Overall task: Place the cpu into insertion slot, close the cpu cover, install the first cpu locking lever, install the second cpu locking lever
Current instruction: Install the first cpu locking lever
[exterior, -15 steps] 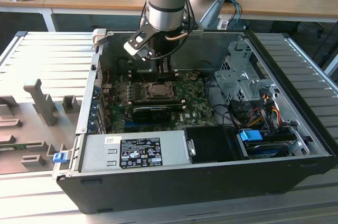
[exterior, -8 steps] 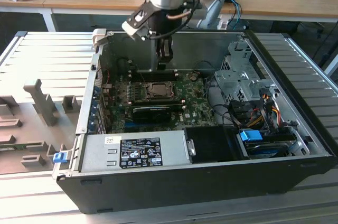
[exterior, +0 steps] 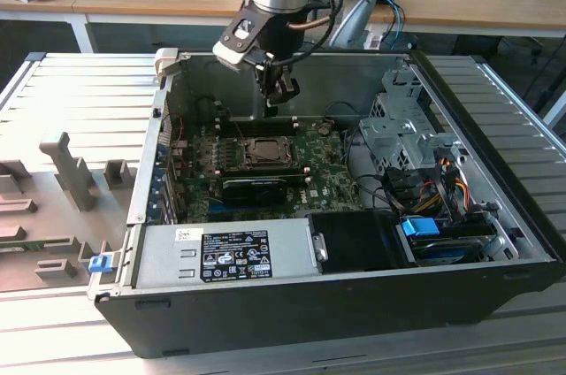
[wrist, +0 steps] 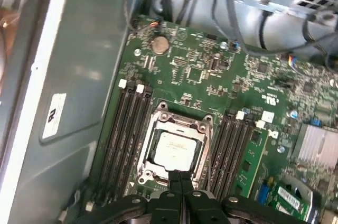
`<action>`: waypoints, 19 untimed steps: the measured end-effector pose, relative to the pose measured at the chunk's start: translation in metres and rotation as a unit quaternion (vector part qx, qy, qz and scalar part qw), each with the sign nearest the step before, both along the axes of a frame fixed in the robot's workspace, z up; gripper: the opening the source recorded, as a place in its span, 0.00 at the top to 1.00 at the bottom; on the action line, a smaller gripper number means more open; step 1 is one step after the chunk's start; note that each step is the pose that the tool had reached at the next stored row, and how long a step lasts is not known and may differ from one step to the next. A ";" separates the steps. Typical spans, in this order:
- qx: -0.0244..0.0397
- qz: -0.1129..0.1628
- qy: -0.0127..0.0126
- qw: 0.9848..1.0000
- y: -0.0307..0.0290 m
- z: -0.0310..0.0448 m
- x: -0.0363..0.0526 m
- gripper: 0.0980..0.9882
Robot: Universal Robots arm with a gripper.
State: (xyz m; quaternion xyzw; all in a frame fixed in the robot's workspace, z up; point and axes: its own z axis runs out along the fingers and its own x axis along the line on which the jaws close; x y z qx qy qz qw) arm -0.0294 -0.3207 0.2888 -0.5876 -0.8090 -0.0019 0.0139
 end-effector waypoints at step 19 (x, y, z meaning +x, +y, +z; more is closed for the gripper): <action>0.000 0.220 -0.002 0.976 0.0000 -0.0020 0.0000 0.99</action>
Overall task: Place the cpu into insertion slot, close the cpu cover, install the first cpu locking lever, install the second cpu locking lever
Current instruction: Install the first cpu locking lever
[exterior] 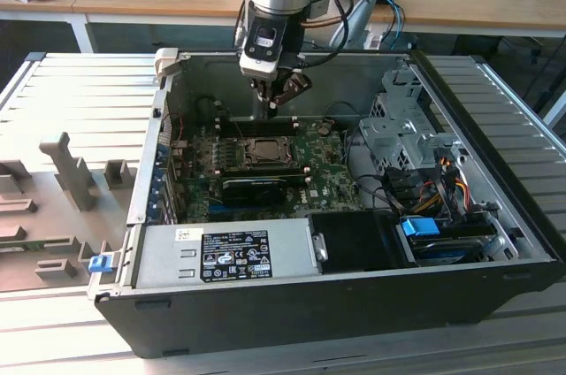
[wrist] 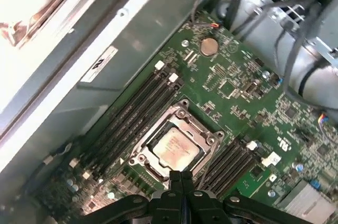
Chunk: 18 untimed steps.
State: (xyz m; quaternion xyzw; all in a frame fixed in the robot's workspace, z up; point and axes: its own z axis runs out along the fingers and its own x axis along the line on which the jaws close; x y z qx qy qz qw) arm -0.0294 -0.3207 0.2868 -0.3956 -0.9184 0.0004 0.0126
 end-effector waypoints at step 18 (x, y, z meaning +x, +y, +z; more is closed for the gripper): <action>-0.001 0.237 -0.010 0.971 0.0000 -0.0057 -0.0004 0.99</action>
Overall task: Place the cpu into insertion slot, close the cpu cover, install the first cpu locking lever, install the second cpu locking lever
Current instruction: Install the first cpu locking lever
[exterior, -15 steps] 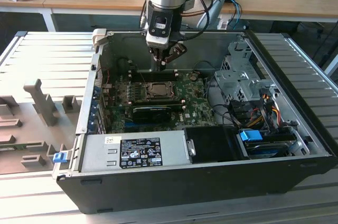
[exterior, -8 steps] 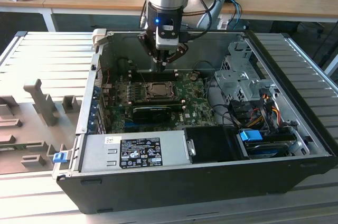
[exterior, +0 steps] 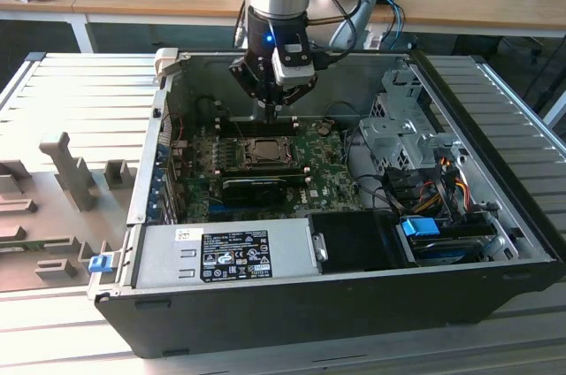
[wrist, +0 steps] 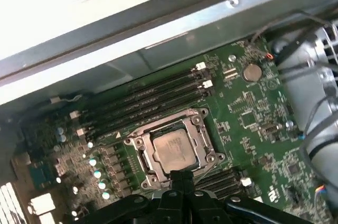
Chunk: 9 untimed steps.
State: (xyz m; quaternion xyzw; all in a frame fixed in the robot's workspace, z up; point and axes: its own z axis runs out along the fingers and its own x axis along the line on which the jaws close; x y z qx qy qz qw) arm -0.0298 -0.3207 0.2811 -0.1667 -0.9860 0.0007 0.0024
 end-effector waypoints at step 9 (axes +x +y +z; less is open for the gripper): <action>0.004 0.123 -0.003 0.992 0.0000 -0.0020 -0.0001 0.99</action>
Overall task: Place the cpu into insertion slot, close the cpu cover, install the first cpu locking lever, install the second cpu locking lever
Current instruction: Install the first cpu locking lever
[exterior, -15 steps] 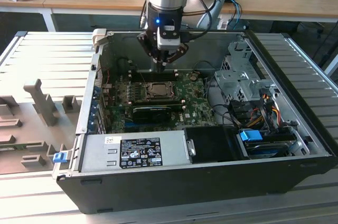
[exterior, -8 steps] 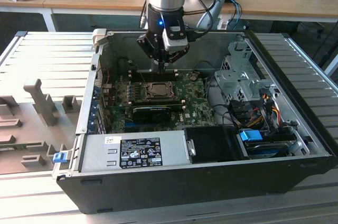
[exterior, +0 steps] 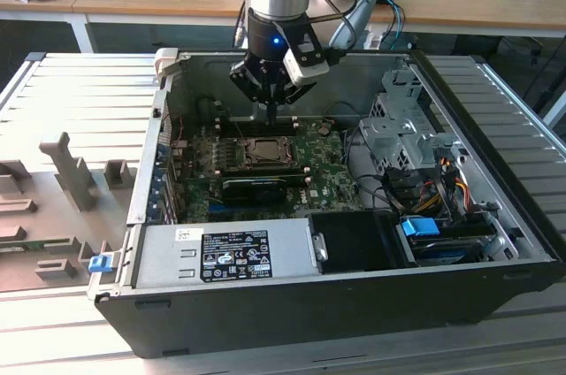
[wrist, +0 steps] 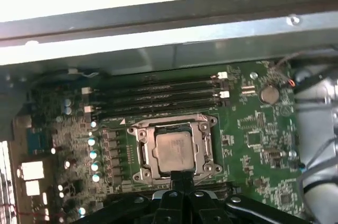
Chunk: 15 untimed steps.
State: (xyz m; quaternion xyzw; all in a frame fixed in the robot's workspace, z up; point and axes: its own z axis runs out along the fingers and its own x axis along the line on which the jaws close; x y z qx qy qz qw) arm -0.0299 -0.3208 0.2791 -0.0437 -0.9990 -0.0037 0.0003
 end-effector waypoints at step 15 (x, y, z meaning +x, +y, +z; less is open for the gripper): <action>0.014 0.046 0.000 0.999 0.0000 -0.0013 -0.0160 0.99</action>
